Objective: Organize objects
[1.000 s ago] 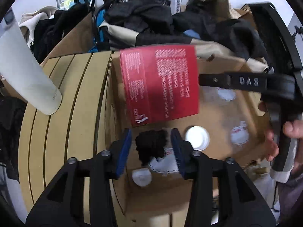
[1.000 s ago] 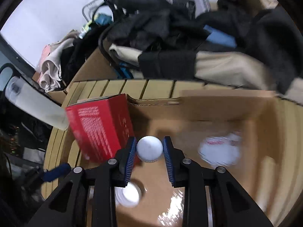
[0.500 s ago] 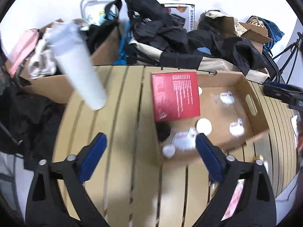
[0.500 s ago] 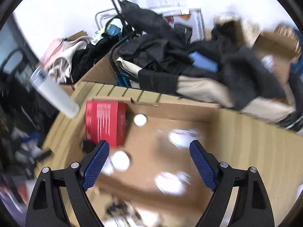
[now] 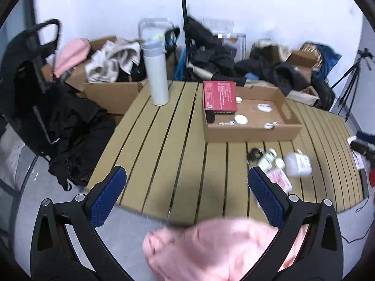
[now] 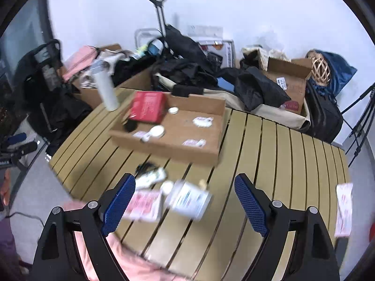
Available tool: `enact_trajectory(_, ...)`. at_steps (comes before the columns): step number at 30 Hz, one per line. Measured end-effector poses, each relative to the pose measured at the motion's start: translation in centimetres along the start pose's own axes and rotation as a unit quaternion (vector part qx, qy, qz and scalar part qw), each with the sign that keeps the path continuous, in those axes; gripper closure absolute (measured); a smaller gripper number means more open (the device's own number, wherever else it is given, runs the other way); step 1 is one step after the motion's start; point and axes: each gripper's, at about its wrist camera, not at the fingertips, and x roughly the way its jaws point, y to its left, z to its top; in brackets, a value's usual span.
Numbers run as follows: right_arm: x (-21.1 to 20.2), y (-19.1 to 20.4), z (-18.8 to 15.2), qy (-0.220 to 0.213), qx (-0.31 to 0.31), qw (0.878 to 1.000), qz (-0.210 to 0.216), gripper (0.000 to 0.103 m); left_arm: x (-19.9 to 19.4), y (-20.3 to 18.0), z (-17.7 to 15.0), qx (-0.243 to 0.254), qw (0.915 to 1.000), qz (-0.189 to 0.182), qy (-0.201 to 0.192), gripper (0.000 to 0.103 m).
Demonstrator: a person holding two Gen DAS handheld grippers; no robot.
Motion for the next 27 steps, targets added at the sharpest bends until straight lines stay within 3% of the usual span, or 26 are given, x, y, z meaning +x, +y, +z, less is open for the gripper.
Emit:
enact_trajectory(2,-1.6,1.9,-5.1,-0.013,-0.007,1.0,0.021,0.014,-2.5,-0.2,-5.1,-0.004,0.9997,-0.021,-0.011,0.0)
enact_trajectory(4,-2.2,3.4,-9.9,-0.007,-0.002,0.999,0.054,0.014,-3.2,-0.4,-8.2,-0.012,0.9986,-0.051,0.001,0.0)
enact_trajectory(7,-1.3,4.4,-13.8,0.02,0.026,0.996,0.088,0.014,-2.4,-1.9,-10.5,0.007,0.9959,-0.082,0.036,0.0)
enact_trajectory(9,0.0,4.9,-14.4,0.046,0.02,0.993,0.105,0.014,-1.5,-3.6,-10.8,0.034,0.9963,-0.067,0.04,0.0)
enact_trajectory(10,0.4,5.1,-14.3,0.048,0.016,0.995,0.089,0.014,-1.1,-4.2,-10.8,0.04,0.9964,-0.063,0.039,0.0)
enact_trajectory(12,0.8,4.8,-14.3,0.041,0.026,0.996,0.07,0.014,-0.1,-4.9,-10.9,0.036,0.9954,-0.077,0.043,0.0)
enact_trajectory(15,1.7,4.3,-14.5,0.04,0.045,0.995,0.083,0.014,1.6,-5.8,-10.9,0.035,0.9928,-0.1,0.056,0.0)
enact_trajectory(18,3.8,3.9,-14.2,0.042,0.042,0.996,0.068,0.014,4.1,-7.0,-8.9,0.027,0.9879,-0.143,0.052,0.003)
enact_trajectory(19,4.9,3.6,-13.5,0.041,0.048,0.995,0.073,0.015,5.4,-7.4,-8.1,0.019,0.9857,-0.157,0.058,0.01)
enact_trajectory(22,8.4,3.0,-11.3,0.038,0.071,0.992,0.098,0.033,11.0,-9.1,-5.8,-0.003,0.977,-0.181,0.112,0.034)
enact_trajectory(23,10.0,2.9,-10.5,0.041,0.078,0.991,0.104,0.04,12.8,-9.6,-5.3,-0.006,0.9736,-0.191,0.125,0.038)
enact_trajectory(25,12.7,2.7,-9.5,0.049,0.095,0.989,0.106,0.051,16.3,-10.6,-5.2,-0.006,0.97,-0.189,0.153,0.045)
enact_trajectory(27,15.2,2.8,-9.0,0.062,0.104,0.988,0.093,0.066,19.0,-11.3,-6.0,-0.007,0.9652,-0.179,0.19,0.06)
